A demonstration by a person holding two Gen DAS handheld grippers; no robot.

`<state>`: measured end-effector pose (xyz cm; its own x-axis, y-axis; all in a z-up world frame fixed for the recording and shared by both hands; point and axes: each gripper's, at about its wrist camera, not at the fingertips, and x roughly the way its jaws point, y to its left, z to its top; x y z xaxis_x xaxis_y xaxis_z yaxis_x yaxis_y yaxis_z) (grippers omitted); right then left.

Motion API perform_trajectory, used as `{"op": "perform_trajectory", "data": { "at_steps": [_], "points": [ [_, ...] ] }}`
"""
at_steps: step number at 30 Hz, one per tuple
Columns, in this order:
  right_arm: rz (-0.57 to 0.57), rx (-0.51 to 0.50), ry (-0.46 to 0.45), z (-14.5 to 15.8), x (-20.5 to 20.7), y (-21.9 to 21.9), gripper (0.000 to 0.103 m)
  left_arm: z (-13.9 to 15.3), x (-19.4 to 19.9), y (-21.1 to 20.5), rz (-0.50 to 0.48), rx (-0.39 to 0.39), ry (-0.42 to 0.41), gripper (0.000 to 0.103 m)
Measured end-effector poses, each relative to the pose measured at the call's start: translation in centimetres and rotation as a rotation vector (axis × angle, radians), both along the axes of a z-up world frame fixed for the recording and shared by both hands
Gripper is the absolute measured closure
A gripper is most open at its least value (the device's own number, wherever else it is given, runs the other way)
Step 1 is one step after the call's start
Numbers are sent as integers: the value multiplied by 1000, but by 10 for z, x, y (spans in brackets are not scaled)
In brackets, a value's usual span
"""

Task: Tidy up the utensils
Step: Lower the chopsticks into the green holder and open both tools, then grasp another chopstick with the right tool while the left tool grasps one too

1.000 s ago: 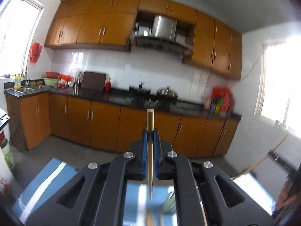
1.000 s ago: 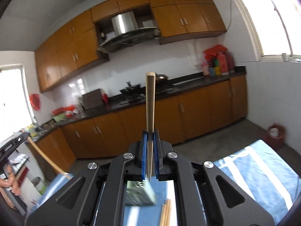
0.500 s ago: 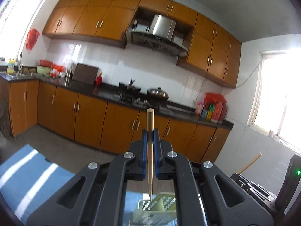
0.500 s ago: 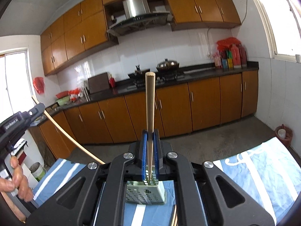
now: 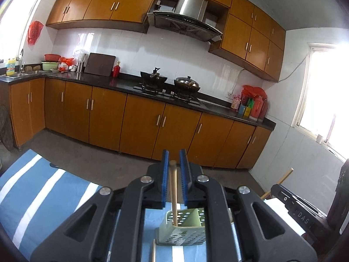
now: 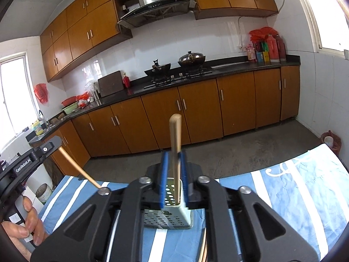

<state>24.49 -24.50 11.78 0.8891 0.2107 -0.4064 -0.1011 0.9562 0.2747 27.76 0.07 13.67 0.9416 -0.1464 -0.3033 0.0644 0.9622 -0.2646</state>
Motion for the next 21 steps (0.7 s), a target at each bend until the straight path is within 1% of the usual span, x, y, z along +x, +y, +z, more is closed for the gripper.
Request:
{"op": "perform_trajectory", "data": {
  "at_steps": [1, 3, 6, 8, 10, 12, 15, 16, 17, 19, 21],
  "points": [
    [-7, 7, -7, 3, -4, -3, 78, 2, -3, 2, 3, -3, -3, 86],
    [-15, 15, -20, 6, -10, -6, 77, 6, -11, 8, 9, -13, -8, 85],
    [-41, 17, -36, 12, -29, -19, 77, 10, -29, 21, 25, -5, -9, 79],
    [-64, 12, -22, 9, -38, -30, 77, 8, -42, 31, 38, 10, 0, 77],
    [-89, 7, 16, -3, -49, -43, 77, 1, -55, 40, 46, 23, 16, 75],
    [-96, -1, 72, -22, -56, -50, 77, -15, -68, 51, 52, 47, 53, 74],
    [-76, -25, 202, -68, -64, -50, 77, -48, -82, 63, 53, 86, 138, 74],
    [-57, -21, 259, -88, -65, -47, 77, -60, -84, 65, 49, 97, 167, 74],
    [-41, -11, 308, -106, -67, -44, 78, -78, -88, 66, 39, 111, 206, 74],
    [-14, -3, 393, -139, -71, -38, 78, -108, -93, 69, 24, 119, 277, 74],
    [8, -17, 443, -161, -75, -26, 79, -129, -97, 70, 14, 110, 331, 74]
  ]
}}
